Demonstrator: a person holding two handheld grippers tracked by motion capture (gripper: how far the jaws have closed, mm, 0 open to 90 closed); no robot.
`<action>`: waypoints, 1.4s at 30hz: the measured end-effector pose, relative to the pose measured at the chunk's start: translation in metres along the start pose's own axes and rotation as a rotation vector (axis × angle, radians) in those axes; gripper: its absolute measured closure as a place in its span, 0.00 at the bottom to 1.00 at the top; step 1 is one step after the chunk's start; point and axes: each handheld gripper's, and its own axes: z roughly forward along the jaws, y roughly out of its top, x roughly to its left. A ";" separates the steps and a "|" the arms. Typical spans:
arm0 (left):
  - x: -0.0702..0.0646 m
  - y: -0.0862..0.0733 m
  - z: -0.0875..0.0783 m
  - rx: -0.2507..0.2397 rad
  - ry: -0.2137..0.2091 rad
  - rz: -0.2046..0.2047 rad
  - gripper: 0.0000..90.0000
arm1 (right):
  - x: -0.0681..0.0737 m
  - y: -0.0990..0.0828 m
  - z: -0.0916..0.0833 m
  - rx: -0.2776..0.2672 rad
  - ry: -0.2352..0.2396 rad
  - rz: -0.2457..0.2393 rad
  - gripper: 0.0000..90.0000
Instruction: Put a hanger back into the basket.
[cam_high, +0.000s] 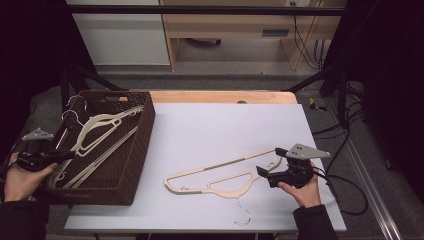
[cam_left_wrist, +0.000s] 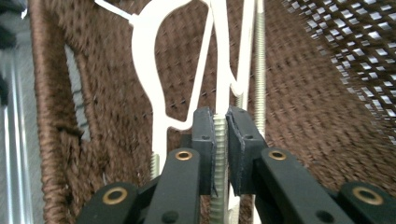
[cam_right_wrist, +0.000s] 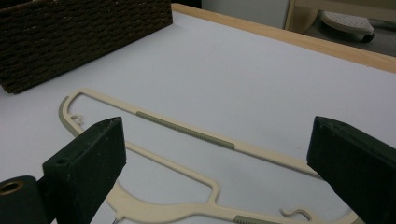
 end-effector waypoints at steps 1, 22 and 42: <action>0.000 0.000 0.002 0.023 0.020 0.002 0.90 | 0.000 0.000 0.000 0.000 -0.003 -0.001 0.05; 0.001 0.002 0.010 0.147 0.175 -0.022 0.74 | 0.000 0.000 -0.001 -0.006 -0.007 -0.001 0.05; -0.086 0.028 -0.027 -0.277 -0.019 0.135 0.27 | -0.001 0.000 -0.004 -0.010 -0.009 0.000 0.05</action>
